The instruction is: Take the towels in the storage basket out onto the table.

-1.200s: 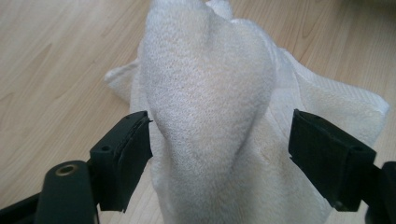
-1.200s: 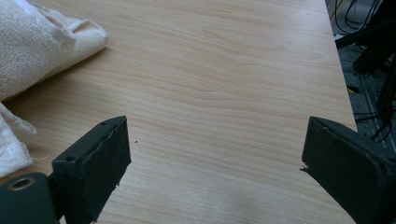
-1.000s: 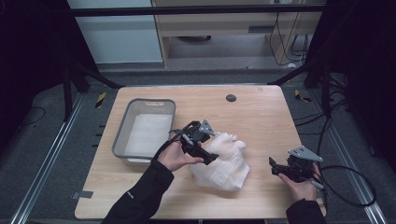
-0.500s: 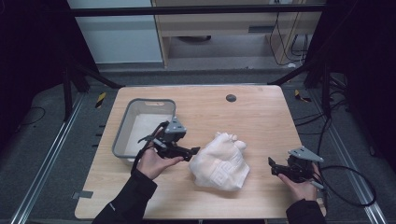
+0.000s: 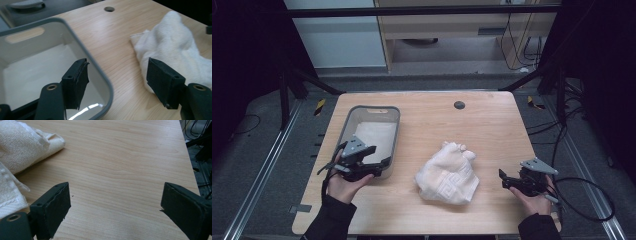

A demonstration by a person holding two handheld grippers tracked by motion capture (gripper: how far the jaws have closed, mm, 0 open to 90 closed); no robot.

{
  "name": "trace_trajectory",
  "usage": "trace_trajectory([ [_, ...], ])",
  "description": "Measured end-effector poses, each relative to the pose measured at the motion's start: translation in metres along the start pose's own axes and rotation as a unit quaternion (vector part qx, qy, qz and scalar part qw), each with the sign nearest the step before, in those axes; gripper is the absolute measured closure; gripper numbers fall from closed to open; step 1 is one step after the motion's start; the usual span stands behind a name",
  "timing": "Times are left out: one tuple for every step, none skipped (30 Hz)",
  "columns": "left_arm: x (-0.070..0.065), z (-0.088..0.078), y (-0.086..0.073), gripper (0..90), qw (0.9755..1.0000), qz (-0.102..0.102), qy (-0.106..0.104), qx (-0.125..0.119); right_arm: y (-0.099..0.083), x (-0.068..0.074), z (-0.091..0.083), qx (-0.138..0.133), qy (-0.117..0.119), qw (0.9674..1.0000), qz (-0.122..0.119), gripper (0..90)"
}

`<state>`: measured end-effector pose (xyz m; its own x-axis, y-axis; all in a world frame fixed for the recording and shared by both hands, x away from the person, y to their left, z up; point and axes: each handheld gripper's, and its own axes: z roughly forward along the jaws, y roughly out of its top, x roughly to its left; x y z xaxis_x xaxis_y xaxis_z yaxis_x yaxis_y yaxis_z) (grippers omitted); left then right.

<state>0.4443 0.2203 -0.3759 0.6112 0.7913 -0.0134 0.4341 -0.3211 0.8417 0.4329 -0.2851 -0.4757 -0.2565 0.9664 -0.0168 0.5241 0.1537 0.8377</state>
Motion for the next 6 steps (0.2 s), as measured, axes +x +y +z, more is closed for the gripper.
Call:
trace_trajectory([
  [0.004,-0.003,-0.005,33.0,0.9999,-0.008,0.007,-0.004,0.0,0.0,0.0,-0.001,0.0,1.0,0.001,9.1],
  [0.008,-0.006,-0.01,32.9,0.9997,-0.017,0.013,-0.008,0.0,0.0,-0.001,-0.001,-0.001,1.0,0.001,9.2],
  [0.013,-0.01,-0.017,32.7,0.9994,-0.027,0.02,-0.011,-0.001,0.0,0.0,0.0,-0.003,1.0,-0.002,9.2],
  [0.016,-0.012,-0.021,32.7,0.9991,-0.032,0.024,-0.013,-0.001,0.0,0.0,0.0,-0.003,1.0,-0.002,9.2],
  [0.02,-0.015,-0.026,32.5,0.9988,-0.037,0.03,-0.013,-0.001,0.0,0.0,0.001,-0.003,1.0,-0.002,9.2],
  [0.024,-0.018,-0.032,32.2,0.9983,-0.043,0.037,-0.017,-0.001,0.0,0.0,0.001,-0.002,1.0,-0.002,9.2],
])
